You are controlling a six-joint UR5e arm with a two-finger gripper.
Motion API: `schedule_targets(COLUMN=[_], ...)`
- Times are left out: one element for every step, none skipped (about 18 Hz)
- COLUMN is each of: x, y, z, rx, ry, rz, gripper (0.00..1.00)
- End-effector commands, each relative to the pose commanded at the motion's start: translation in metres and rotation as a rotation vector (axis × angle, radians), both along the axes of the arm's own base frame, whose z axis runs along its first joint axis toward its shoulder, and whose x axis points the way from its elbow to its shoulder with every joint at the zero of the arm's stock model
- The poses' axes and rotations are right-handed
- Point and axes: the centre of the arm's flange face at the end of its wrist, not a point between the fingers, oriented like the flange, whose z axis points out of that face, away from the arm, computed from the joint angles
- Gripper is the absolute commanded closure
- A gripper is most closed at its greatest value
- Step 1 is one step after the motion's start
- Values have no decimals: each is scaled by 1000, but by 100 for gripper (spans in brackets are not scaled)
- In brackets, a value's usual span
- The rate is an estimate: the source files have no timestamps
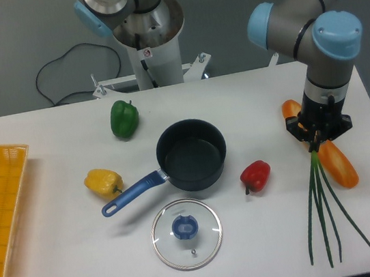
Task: Place the green onion in the pot
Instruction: 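Hold the green onion bunch in the gripper beside the bread loaf, then lift the green onions and carry them over the dark saucepan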
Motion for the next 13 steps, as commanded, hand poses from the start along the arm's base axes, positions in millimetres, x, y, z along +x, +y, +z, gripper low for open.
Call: schedule_targets(x=[3, 8, 13, 17, 22, 27, 34, 43, 51, 60, 67, 77, 87], y=[2, 5, 7, 8, 9, 11, 14, 20, 21, 23, 26, 29, 33], z=[0, 1, 4, 6, 8, 11, 12, 13, 13, 13, 13, 13, 15], rx=[10, 24, 42, 61, 81, 104, 118, 124, 127, 130, 136, 141, 145], ry=[-6, -15, -18, -27, -36, -43, -51, -54, -61, -64, -71, -77, -80], rz=[1, 1, 1, 5, 7, 5, -2, -15, -22, -30, -39, -51, -64], gripper=[85, 85, 85, 85, 85, 85, 85, 85, 85, 85, 85, 85, 85])
